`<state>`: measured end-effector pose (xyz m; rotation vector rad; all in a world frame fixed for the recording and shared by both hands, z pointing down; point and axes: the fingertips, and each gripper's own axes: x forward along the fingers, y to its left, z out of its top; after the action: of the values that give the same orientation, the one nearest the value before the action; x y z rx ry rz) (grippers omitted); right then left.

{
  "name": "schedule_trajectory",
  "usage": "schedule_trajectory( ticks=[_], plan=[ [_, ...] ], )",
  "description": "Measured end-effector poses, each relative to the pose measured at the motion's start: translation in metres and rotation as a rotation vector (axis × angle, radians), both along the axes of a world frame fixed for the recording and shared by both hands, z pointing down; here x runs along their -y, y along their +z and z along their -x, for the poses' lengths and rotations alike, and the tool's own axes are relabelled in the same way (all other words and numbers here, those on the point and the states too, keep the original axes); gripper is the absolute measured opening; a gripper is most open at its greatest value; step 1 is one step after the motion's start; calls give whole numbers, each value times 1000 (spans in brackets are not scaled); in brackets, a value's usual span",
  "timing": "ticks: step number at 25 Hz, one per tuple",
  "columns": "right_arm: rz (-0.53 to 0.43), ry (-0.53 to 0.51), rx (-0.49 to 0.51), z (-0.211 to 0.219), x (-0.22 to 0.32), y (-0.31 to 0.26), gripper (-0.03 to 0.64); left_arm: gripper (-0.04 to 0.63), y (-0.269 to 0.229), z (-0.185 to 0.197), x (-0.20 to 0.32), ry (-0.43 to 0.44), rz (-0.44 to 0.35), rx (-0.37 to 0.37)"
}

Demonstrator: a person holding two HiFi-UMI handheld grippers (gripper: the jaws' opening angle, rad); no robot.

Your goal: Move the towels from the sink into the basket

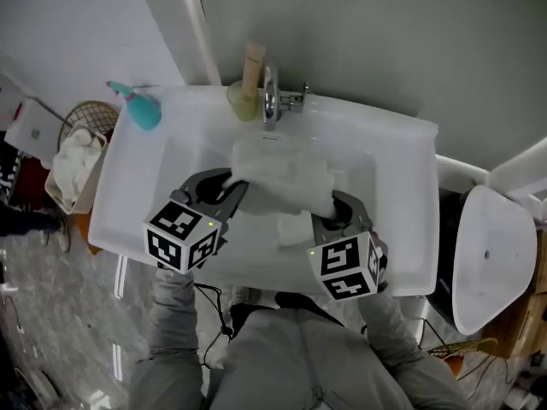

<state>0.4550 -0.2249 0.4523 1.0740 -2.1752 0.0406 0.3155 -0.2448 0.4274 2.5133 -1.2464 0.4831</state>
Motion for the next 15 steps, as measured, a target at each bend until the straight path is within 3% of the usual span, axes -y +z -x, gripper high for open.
schedule_trajectory(
  ticks=[10,15],
  plan=[
    [-233,-281,58,161,-13,-88,67,114,-84,157,-65,-310,-198,47],
    [-341,-345,81,243,-41,-131,67,114,-115,232,-110,-385,-267,74]
  ],
)
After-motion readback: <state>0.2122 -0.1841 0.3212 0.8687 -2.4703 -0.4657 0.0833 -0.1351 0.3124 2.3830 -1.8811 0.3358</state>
